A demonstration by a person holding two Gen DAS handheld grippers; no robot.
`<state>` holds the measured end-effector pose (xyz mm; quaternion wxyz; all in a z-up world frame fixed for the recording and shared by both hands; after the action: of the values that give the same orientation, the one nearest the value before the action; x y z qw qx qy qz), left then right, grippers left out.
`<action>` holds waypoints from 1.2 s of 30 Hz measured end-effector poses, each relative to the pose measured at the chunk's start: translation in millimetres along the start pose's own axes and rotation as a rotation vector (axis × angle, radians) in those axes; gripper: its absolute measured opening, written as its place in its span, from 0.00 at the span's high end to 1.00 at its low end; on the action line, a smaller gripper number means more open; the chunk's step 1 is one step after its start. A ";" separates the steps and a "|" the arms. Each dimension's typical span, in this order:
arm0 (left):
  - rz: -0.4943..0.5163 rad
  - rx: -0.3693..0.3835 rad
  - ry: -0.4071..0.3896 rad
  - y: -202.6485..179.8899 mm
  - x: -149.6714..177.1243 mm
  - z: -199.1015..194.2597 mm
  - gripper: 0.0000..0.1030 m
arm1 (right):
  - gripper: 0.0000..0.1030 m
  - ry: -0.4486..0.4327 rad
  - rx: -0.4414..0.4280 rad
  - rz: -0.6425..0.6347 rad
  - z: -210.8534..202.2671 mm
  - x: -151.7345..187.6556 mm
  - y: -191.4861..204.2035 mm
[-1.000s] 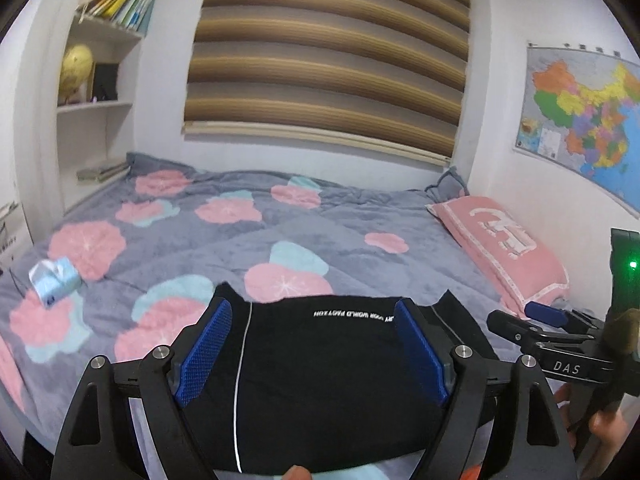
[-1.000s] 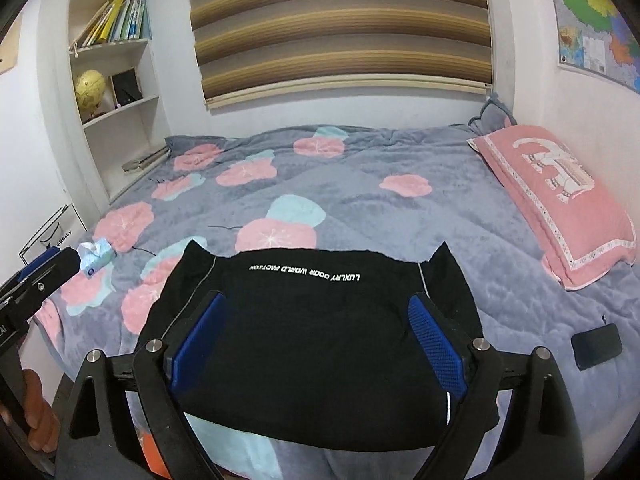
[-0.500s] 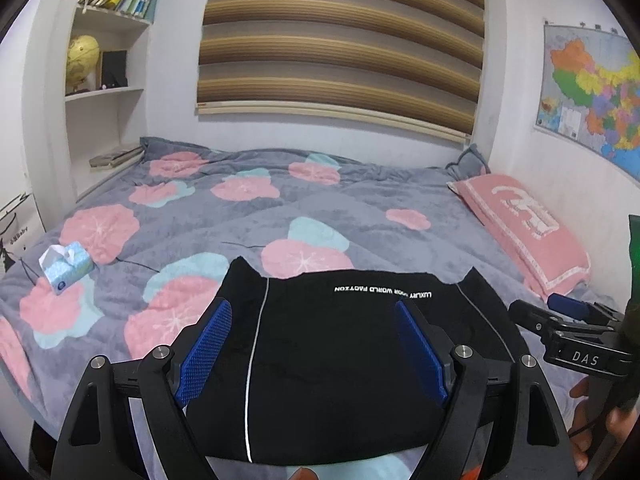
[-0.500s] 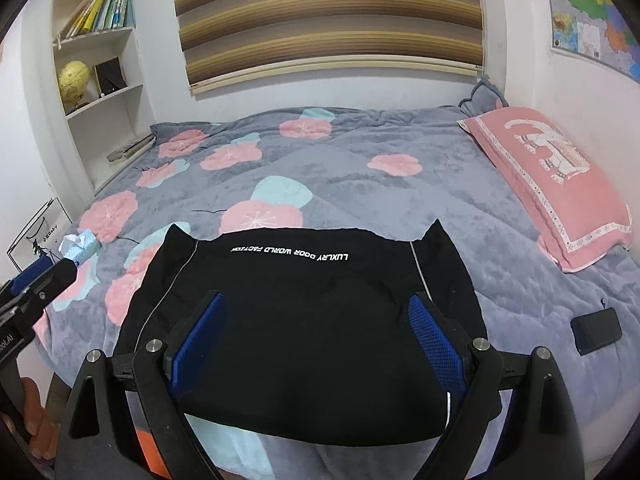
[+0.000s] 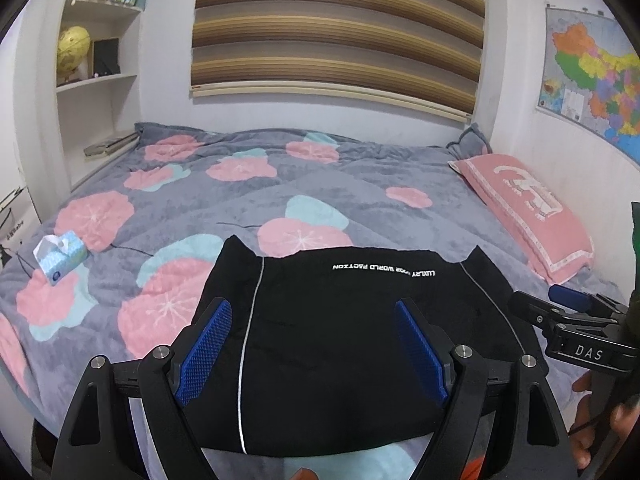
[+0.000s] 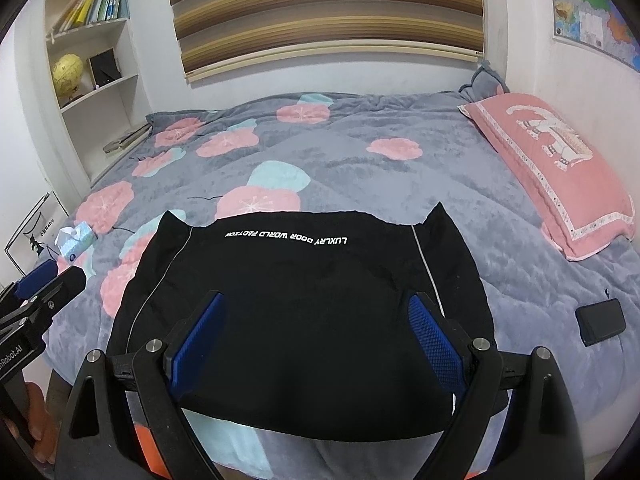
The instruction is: Fold large clothes
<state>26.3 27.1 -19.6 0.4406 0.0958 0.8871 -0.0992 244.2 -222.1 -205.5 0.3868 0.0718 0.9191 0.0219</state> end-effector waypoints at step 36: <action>-0.029 -0.046 0.121 10.2 19.4 21.8 0.18 | 0.09 0.042 -0.008 0.000 9.9 9.7 -1.1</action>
<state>34.1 32.9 -49.0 0.3869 0.0786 0.9154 -0.0789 244.5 -222.0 -219.4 0.3677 0.0698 0.9269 0.0268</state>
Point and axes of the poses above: each gripper's, at about its wrist camera, not at the fingertips, and z roughly the way its jaws point, y to its left, x to its underside, the point moved 7 cm from there along z, roughly the way its jaws point, and after that the axes turned 1 degree about y, right-handed, at the moved point
